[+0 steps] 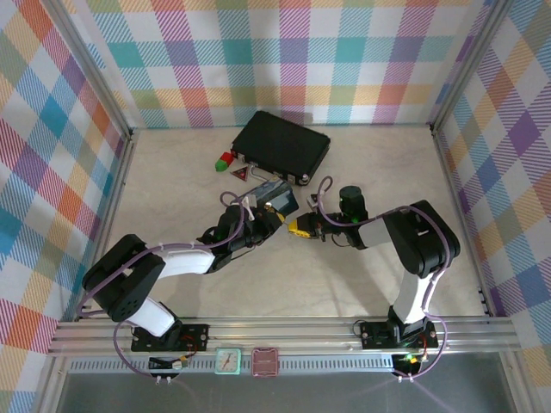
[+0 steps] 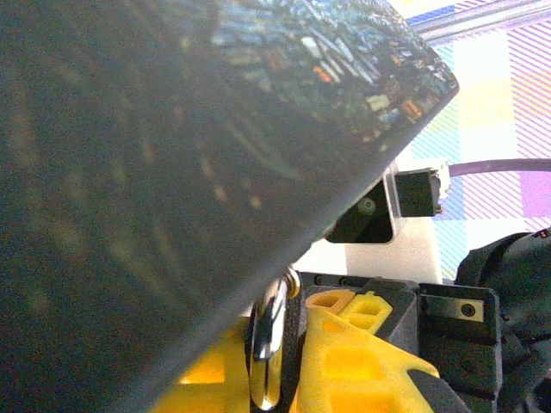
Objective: Unlock the padlock with the key
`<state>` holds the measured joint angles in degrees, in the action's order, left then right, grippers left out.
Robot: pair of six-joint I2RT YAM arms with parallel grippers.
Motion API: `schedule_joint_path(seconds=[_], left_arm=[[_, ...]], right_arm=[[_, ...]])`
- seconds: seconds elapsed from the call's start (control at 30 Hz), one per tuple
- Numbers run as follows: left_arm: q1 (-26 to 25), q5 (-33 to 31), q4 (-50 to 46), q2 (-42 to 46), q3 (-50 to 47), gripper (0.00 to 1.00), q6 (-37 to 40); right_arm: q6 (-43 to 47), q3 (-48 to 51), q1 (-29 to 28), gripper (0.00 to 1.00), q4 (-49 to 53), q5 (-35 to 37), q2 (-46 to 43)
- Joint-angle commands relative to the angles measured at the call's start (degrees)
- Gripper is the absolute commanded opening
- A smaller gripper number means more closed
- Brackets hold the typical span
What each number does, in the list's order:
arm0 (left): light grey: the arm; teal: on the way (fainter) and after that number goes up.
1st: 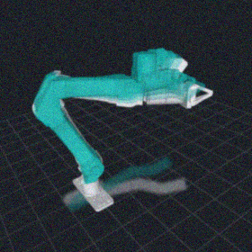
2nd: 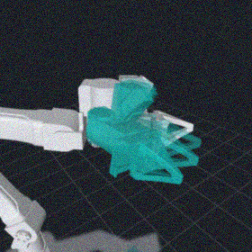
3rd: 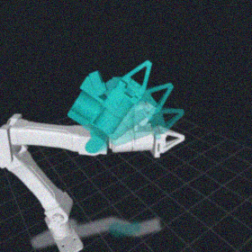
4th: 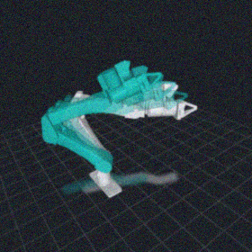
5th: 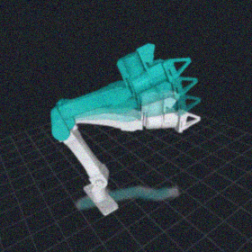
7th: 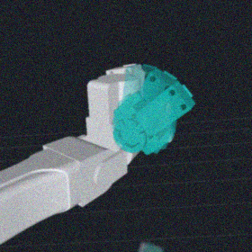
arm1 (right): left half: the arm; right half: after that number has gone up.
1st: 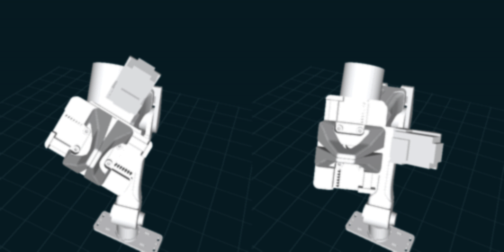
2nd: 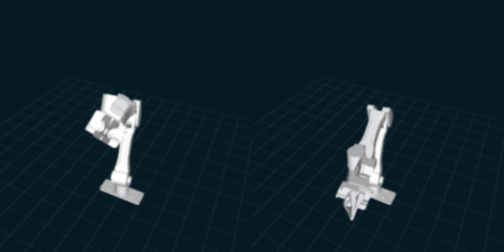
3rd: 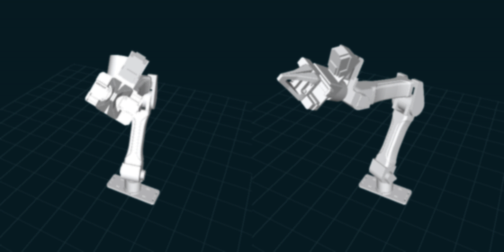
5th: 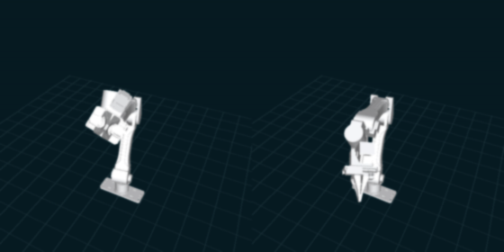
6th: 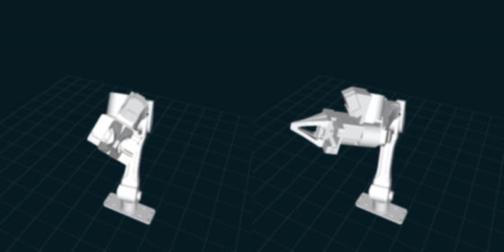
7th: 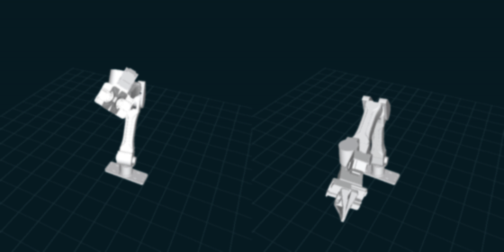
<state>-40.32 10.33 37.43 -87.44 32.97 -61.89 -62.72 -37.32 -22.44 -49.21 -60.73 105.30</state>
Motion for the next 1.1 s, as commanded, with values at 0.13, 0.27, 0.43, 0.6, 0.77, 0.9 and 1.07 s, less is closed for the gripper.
schedule_joint_path(seconds=[0.13, 0.27, 0.43, 0.6, 0.77, 0.9, 1.07], left_arm=[[-1.79, 7.28, 4.46, 2.49, 2.3, 0.0, -1.89], [-1.81, 8.13, 6.95, 1.95, 1.89, 0.0, -2.28], [-1.7, 8.28, 7.48, 1.36, 1.87, 0.0, -2.14], [-1.6, 8.33, 10.66, -0.29, 1.53, 0.0, -4.05], [-1.2, 10.98, 18.74, -3.69, 1.13, 0.0, -8.13], [-1.16, 11.47, 17.93, -3.13, 1.13, 0.0, -7.56], [-1.26, 9.3, 10.27, 1.58, 1.22, 0.0, -3.88]], right_arm=[[-15.46, 0.9, 0.27, 0.0, -26.94, 0.11, 6.58], [-15.21, 1.49, 0.24, 0.0, -30.59, 0.79, 7.86], [0.91, 2.5, -0.18, 0.0, -18.22, 2.74, 1.2], [22.54, -0.95, -4.11, 0.0, 7.04, 7.14, -8.97], [20.29, -3.26, -5.38, 0.0, 5.1, 5.78, -8.94], [17.72, -3.19, -5.25, 0.0, 4.76, 9.17, -8.57], [13.07, -2.72, -5.16, 0.0, 4.93, 13.5, -10.18]])
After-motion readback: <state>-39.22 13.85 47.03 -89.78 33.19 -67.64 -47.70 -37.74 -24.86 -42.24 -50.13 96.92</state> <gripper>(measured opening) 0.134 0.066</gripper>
